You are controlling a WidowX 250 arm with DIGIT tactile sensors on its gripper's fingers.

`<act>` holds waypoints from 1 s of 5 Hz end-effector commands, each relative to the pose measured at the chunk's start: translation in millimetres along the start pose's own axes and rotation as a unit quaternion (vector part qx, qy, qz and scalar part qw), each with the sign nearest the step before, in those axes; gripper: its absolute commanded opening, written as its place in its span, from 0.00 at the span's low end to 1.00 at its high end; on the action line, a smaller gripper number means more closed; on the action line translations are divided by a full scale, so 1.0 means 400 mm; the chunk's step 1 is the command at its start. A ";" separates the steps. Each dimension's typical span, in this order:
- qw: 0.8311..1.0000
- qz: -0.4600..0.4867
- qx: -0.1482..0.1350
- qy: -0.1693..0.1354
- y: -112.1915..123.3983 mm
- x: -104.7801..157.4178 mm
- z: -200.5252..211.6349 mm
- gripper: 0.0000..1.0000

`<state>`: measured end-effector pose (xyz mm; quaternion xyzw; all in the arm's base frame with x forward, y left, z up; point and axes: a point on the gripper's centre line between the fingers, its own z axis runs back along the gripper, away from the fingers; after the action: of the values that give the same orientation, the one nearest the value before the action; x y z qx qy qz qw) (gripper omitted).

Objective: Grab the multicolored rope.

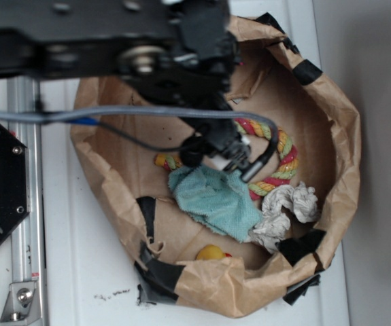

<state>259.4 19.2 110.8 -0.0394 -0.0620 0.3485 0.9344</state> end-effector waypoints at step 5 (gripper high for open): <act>0.998 0.041 0.006 -0.038 -0.145 0.096 -0.143 1.00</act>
<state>325.7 -1.9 45.6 -0.0110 -0.0626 0.3958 0.9161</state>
